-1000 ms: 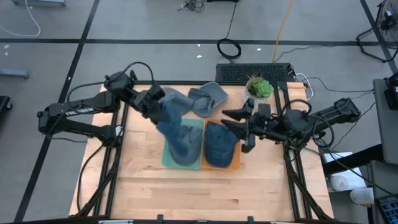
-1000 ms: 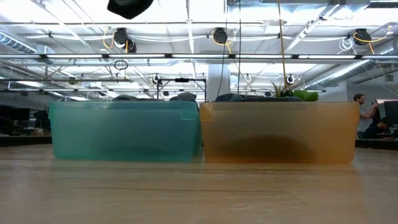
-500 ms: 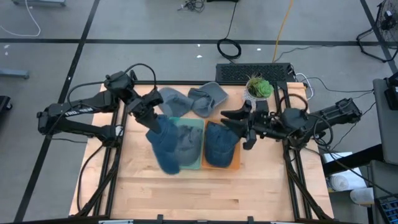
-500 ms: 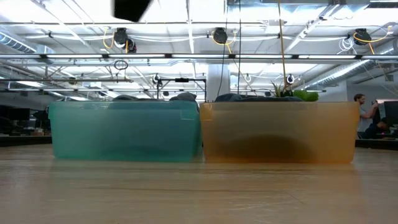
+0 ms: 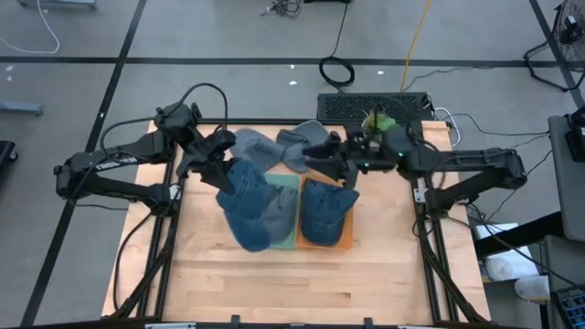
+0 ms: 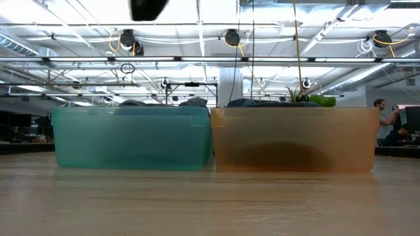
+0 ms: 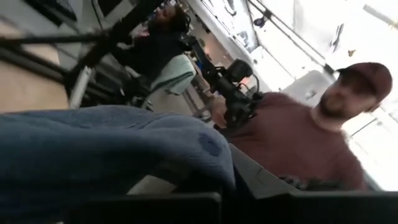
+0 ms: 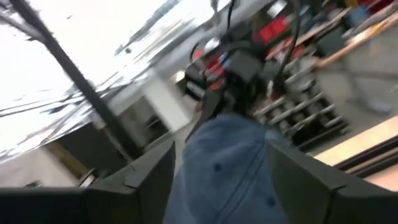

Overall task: Pick & Place hat
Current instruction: Put the blue cap into the orange bin

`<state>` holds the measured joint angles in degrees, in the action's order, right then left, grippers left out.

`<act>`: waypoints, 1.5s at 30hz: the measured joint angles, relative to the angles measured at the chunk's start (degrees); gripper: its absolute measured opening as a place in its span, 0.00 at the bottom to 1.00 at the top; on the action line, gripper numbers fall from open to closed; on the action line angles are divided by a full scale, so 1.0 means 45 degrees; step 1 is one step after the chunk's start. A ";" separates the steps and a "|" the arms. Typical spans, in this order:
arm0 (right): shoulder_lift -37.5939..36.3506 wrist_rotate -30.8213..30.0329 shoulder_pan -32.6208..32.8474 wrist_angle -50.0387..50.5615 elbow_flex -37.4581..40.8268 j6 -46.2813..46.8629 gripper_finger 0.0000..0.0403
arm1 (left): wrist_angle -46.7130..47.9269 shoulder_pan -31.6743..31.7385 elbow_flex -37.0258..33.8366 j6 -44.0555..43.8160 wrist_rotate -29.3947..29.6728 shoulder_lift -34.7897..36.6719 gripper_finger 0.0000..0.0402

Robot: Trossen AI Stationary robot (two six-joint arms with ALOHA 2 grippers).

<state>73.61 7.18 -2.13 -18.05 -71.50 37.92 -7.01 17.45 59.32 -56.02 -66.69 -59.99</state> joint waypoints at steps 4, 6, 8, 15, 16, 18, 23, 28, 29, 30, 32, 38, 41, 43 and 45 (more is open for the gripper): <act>0.0537 0.2714 -0.1271 -0.0566 0.0003 0.0715 0.66 | 0.1819 0.0000 0.0679 0.2570 0.0109 -0.0226 0.00; 0.0814 0.3711 -0.1858 -0.0847 0.0004 0.0868 0.68 | 0.3210 -0.0059 0.1056 0.3332 -0.0007 -0.0429 0.00; 0.1022 0.4431 -0.2365 -0.0891 0.0005 0.1024 0.69 | 0.4477 -0.0245 0.1602 0.3816 -0.0306 -0.0765 0.00; 0.1927 0.6199 -0.3479 -0.1740 0.0000 0.0990 0.69 | 0.7076 -0.1091 0.3052 0.5292 -0.0295 -0.1789 0.00; 0.2065 0.6453 -0.3529 -0.2057 0.0006 0.0991 0.69 | 0.7088 -0.1176 0.3265 0.5232 -0.0284 -0.1931 0.00; 0.2436 0.6782 -0.3545 -0.2953 0.0010 0.0972 0.69 | 0.7086 -0.1318 0.3745 0.5168 -0.0260 -0.2315 0.00; 0.3026 0.7177 -0.3416 -0.4107 0.0010 0.0752 0.69 | 0.7139 -0.1617 0.5009 0.5064 -0.0205 -0.3244 0.00; 0.3049 0.7810 -0.3166 -0.4102 0.0010 0.0684 0.69 | 0.7327 -0.1747 0.6033 0.5094 -0.0285 -0.3743 0.00; 0.3049 0.7811 -0.3132 -0.4102 0.0010 0.0575 0.69 | 0.7291 -0.1769 0.6204 0.5174 -0.0289 -0.3837 0.00; 0.3049 0.7811 -0.3078 -0.4088 0.0010 0.0460 0.69 | 0.7303 -0.1799 0.6333 0.5244 -0.0287 -0.3919 0.00; 0.3045 0.7801 -0.3012 -0.4101 0.0010 0.0405 0.69 | 0.7332 -0.1850 0.6579 0.5393 -0.0269 -0.4040 0.00; 0.3045 0.7806 -0.2660 -0.4131 0.0010 0.0386 0.69 | 0.6565 -0.1919 0.7388 0.5679 -0.0194 -0.4700 0.00; 0.3045 0.7806 -0.2361 -0.4125 0.0010 0.0388 0.69 | 0.6334 -0.1875 0.7533 0.5371 -0.0192 -0.4882 0.00; 0.3045 0.7806 -0.2178 -0.4131 0.0010 0.0381 0.69 | 0.5738 -0.1851 0.7606 0.5329 -0.0262 -0.5149 0.00; 0.3045 0.7791 -0.2018 -0.4141 0.0010 0.0381 0.69 | 0.5793 -0.1851 0.7604 0.5241 -0.0485 -0.5276 0.00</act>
<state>87.31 42.24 -11.21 -36.69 -71.46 39.64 19.05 9.13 93.54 -32.43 -68.87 -83.73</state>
